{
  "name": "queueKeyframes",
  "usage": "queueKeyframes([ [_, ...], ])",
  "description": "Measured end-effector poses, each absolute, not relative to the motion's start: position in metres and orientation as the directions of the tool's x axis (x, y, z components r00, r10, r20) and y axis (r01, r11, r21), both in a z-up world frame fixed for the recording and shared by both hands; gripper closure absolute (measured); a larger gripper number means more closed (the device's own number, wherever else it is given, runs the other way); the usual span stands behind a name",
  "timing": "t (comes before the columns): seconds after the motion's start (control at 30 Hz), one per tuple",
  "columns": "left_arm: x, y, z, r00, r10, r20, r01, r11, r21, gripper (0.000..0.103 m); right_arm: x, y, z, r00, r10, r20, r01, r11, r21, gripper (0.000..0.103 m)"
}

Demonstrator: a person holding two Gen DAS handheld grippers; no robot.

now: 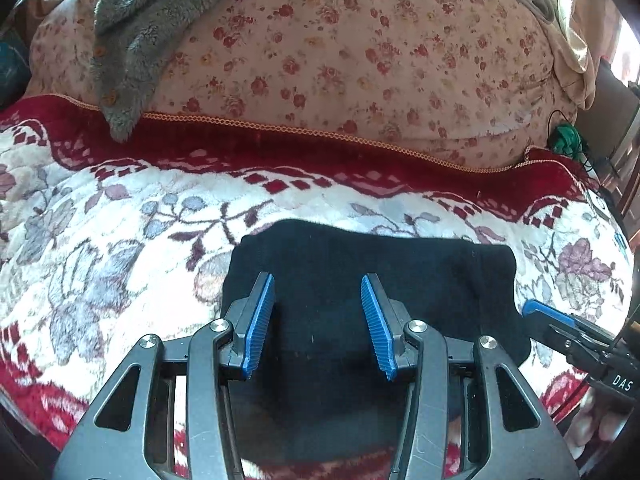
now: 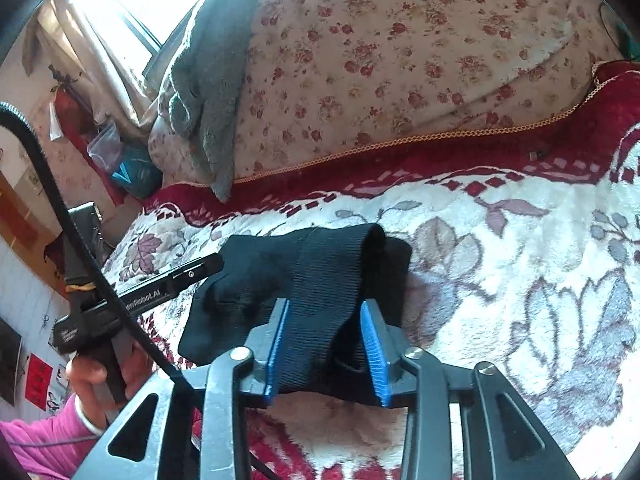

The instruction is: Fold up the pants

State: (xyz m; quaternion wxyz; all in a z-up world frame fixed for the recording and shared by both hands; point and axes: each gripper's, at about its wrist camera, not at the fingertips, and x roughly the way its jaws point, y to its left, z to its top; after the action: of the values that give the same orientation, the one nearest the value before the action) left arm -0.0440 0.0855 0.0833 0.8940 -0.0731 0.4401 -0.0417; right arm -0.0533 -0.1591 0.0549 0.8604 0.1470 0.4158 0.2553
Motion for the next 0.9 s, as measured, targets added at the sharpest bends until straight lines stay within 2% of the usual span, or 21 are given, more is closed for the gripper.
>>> queueKeyframes([
  [0.1,-0.053,0.083,0.084,0.615,-0.119,-0.779,0.008,0.989,-0.145,0.058,-0.055,-0.147,0.057,0.533,0.553,-0.64,-0.316,0.832,0.456,0.055],
  [0.13,-0.056,0.084,0.085,0.62,-0.112,-0.777,0.005,0.99,-0.139,0.058,-0.055,-0.144,0.058,0.538,0.55,-0.638,-0.32,0.834,0.45,0.054],
  [0.6,-0.077,0.105,0.082,0.619,-0.06,-0.783,-0.061,0.99,-0.124,0.058,-0.06,-0.107,0.06,0.5,0.585,-0.638,-0.386,0.81,0.441,0.054],
  [0.9,-0.082,0.115,0.082,0.619,-0.038,-0.784,-0.086,0.99,-0.116,0.058,-0.055,-0.096,0.058,0.481,0.59,-0.649,-0.391,0.807,0.444,0.051],
])
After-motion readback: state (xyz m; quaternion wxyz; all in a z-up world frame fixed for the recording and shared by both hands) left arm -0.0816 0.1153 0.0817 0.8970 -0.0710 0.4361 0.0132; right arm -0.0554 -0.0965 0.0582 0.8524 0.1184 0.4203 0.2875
